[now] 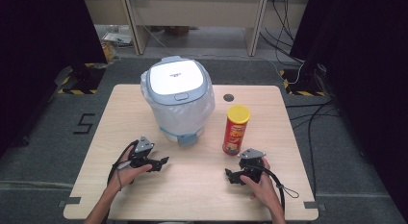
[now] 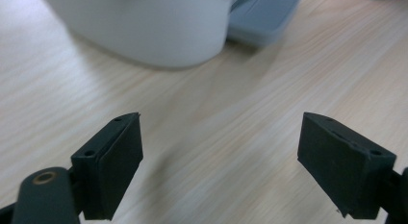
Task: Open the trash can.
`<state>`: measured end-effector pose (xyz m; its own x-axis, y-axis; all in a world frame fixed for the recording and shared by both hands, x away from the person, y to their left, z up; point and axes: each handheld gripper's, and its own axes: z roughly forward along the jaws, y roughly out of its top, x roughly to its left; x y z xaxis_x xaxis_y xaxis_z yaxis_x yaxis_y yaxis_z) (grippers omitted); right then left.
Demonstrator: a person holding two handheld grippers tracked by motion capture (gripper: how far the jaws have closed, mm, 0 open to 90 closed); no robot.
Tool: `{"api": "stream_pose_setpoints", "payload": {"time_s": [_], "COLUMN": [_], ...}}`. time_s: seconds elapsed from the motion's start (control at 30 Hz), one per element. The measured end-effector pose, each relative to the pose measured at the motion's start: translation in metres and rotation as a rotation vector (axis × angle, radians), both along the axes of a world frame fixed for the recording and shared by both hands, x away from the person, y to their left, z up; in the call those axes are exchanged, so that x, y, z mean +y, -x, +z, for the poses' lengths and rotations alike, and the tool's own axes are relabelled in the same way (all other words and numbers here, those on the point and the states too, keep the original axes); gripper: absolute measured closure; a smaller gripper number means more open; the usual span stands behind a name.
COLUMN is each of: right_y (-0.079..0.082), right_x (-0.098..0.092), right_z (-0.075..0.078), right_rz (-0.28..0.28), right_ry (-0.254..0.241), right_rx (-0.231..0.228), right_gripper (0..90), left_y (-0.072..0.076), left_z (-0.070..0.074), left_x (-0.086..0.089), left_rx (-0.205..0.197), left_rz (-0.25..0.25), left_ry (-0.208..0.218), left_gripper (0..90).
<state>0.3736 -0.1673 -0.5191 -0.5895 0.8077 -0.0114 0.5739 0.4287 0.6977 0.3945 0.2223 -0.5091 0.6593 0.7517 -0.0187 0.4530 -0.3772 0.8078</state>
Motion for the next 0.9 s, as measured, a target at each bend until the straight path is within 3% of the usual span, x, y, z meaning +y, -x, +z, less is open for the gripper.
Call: {"api": "stream_pose_setpoints", "payload": {"time_s": [0.17,0.23,0.43,0.9], "right_y": [0.0,0.0,0.0,0.0], "right_x": [0.0,0.0,0.0,-0.001], "right_z": [0.0,0.0,0.0,0.0], "right_rz": [-0.003,-0.003,-0.002,0.003], "right_ry": [-0.001,0.0,-0.001,0.002], "right_rx": [0.003,0.003,0.0,-0.001], "right_gripper": [0.5,0.5,0.4,0.4], "left_y": [-0.004,-0.007,-0.014,-0.029], "left_z": [0.002,0.004,0.011,0.0], "left_x": [-0.012,-0.023,-0.049,-0.094], "left_rx": [-0.006,-0.026,-0.068,-0.092], "left_rz": [-0.038,-0.054,-0.105,-0.179], "left_ry": [0.02,0.027,0.095,0.074], "left_gripper": [15.8,16.0,16.7,17.5]}}
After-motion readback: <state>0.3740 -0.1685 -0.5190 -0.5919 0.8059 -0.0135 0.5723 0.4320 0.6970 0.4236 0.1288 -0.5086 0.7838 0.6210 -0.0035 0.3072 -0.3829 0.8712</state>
